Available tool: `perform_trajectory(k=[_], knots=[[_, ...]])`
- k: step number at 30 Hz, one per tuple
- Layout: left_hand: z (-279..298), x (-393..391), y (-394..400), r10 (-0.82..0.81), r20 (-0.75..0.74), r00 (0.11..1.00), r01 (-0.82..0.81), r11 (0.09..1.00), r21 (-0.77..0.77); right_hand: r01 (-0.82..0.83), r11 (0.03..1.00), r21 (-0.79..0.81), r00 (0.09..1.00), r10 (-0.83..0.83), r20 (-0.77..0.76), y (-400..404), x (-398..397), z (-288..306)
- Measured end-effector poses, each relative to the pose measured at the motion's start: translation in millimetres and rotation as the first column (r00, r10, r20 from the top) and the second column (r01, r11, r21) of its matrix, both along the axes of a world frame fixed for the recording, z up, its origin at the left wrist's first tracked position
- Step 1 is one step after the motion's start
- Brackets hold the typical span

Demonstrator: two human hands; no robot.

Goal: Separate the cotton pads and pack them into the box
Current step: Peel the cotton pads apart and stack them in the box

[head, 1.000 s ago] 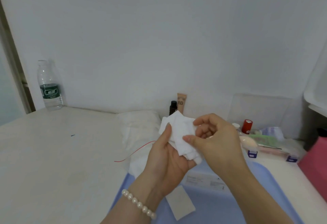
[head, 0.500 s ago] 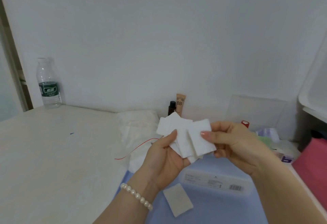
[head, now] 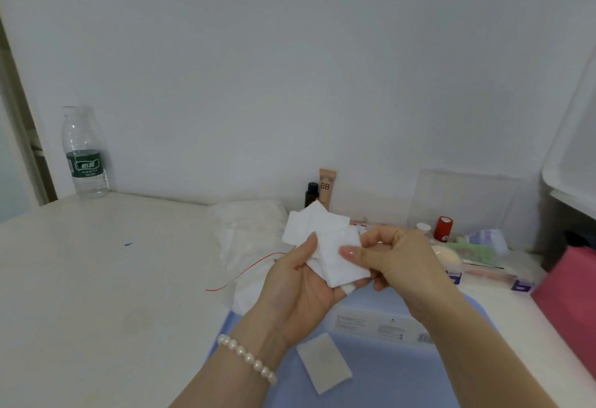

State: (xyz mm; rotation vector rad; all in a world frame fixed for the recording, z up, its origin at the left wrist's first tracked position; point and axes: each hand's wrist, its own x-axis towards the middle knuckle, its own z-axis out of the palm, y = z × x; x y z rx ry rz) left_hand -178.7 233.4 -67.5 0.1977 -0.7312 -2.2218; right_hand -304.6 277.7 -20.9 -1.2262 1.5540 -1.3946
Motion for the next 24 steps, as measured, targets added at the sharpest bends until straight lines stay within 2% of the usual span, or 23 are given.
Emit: perform_trajectory(k=[4, 7, 9, 17, 19, 21, 22, 24], knots=[[2, 0, 3, -0.001, 0.008, 1.0, 0.001, 1.0, -0.015, 0.088, 0.994, -0.067, 0.983, -0.097, -0.156, -1, 5, -5], [1, -1, 3, 0.01, -0.038, 0.999, -0.01, 1.0, 0.018, 0.158, 0.974, -0.162, 0.908, -0.208, -0.363, -2, 11, -10], [0, -1, 3, 0.011, -0.065, 0.998, -0.009, 1.0, 0.028, 0.137, 0.967, -0.214, 0.875, -0.219, -0.432, -2, 15, -12], [4, 0, 3, 0.023, -0.131, 0.991, -0.011, 0.996, 0.086, 0.075, 0.928, -0.365, 0.862, -0.244, -0.444, -1, 22, -19], [6, 0, 3, 0.05, -0.12, 0.992, -0.038, 0.995, 0.096, 0.095, 0.917, -0.388, 0.908, -0.24, -0.344, -1, 23, -16], [7, 0, 2, 0.094, -0.095, 0.991, -0.085, 0.992, 0.094, 0.124, 0.907, -0.403, 0.982, -0.172, -0.084, 0, 20, -8], [6, 0, 2, 0.121, -0.078, 0.99, -0.114, 0.989, 0.093, 0.113, 0.914, -0.391, 0.993, -0.091, 0.075, 1, 18, -3], [5, -2, 4, 0.147, -0.044, 0.988, -0.144, 0.987, 0.068, 0.028, 0.945, -0.326, 0.949, 0.078, 0.306, 1, 15, 0]])
